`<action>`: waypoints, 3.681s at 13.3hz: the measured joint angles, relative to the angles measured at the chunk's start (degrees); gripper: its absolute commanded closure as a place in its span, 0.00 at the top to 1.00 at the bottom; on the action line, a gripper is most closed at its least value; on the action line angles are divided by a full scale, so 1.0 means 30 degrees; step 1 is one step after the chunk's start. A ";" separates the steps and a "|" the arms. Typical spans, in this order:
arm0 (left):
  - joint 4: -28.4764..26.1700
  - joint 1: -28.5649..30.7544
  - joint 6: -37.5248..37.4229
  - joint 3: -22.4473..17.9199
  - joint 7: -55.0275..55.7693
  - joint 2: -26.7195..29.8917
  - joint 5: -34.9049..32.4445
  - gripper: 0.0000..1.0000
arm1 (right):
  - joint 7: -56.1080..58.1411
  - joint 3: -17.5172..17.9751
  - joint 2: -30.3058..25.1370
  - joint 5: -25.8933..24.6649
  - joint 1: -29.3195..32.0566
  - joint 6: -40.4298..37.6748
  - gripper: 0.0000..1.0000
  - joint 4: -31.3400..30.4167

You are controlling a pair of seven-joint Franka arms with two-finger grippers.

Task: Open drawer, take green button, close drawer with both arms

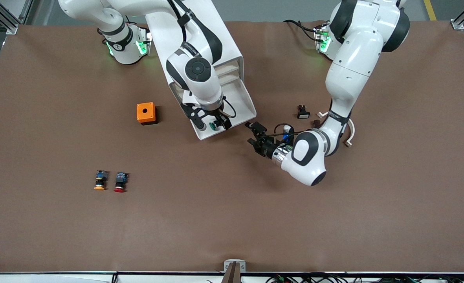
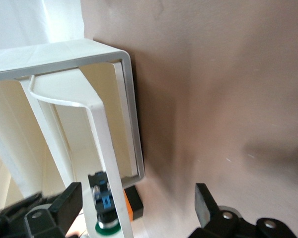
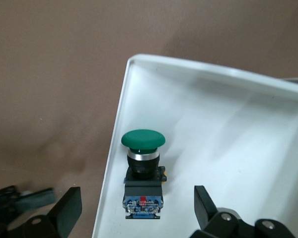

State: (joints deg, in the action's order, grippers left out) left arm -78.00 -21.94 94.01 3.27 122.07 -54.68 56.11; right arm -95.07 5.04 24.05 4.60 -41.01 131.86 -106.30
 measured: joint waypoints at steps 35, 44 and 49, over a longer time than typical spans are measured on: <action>0.1448 -0.3547 0.7817 0.0332 -1.2570 0.2130 -1.5759 0.99 | 2.6288 -0.0618 0.1826 -0.2171 1.0512 -0.4567 0.03 0.5588; 0.1284 -0.6810 0.7077 0.0366 -1.4144 0.1784 -1.6653 0.99 | 2.6311 -0.0632 0.4100 -0.2354 1.0765 0.0353 0.04 0.3431; 0.1221 -0.7674 0.6954 0.0826 -1.4157 0.1786 -1.6658 0.99 | 2.6338 -0.0630 0.4600 -0.2362 1.0884 0.3348 0.17 0.1763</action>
State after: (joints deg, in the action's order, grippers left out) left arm -74.34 -44.96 114.87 5.75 79.60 -49.32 6.14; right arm -16.06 3.15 37.85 -2.48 -8.35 141.91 -101.01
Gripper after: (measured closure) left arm 0.004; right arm 0.608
